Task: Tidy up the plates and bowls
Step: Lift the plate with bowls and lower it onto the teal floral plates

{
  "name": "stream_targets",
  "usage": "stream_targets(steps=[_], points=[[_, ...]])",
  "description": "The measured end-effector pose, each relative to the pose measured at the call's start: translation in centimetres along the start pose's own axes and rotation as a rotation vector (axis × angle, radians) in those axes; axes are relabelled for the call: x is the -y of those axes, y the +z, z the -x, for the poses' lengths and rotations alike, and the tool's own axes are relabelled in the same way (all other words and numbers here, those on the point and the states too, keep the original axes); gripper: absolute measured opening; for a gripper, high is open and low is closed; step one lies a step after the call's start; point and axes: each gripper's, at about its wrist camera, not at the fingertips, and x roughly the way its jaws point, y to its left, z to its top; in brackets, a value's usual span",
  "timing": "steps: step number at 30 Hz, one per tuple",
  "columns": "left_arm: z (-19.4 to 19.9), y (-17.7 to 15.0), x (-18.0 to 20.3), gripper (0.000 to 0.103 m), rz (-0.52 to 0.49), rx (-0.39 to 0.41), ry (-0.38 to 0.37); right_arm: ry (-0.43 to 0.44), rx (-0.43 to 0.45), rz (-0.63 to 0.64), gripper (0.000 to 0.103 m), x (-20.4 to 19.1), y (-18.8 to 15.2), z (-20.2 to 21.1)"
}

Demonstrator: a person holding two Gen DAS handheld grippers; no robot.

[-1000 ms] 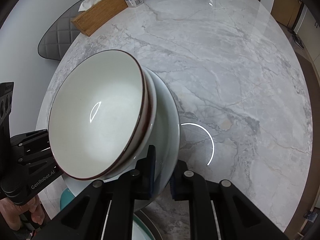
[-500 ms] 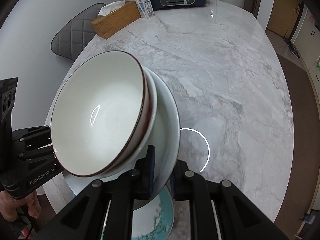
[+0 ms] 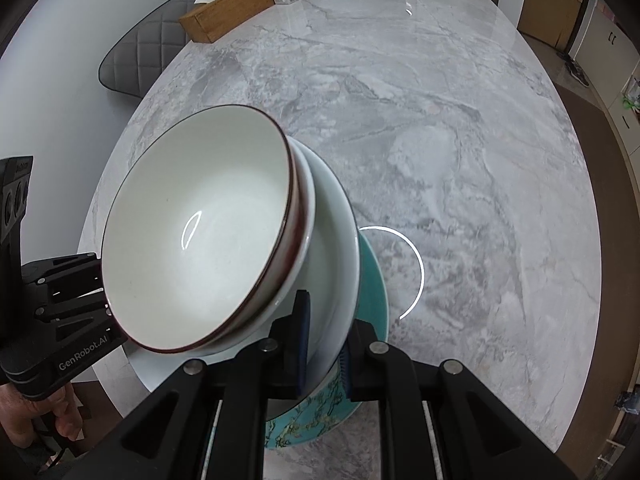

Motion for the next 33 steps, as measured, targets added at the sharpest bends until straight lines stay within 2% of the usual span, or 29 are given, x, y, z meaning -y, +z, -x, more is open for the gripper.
stream_targets(steps=[11,31,33], points=[[-1.4,-1.6,0.0,0.013,-0.008,-0.001,0.007,-0.011,-0.01,-0.015,0.014,0.0,-1.9,-1.2],[-1.7,-1.8,0.4,0.013,-0.014,0.022,0.034,-0.019,0.0,0.0,0.015,-0.1,-2.1,-1.4],[-1.8,-1.9,0.4,0.016,-0.007,0.018,0.036,-0.026,0.003,0.006,0.015,-0.3,-2.3,-1.4]])
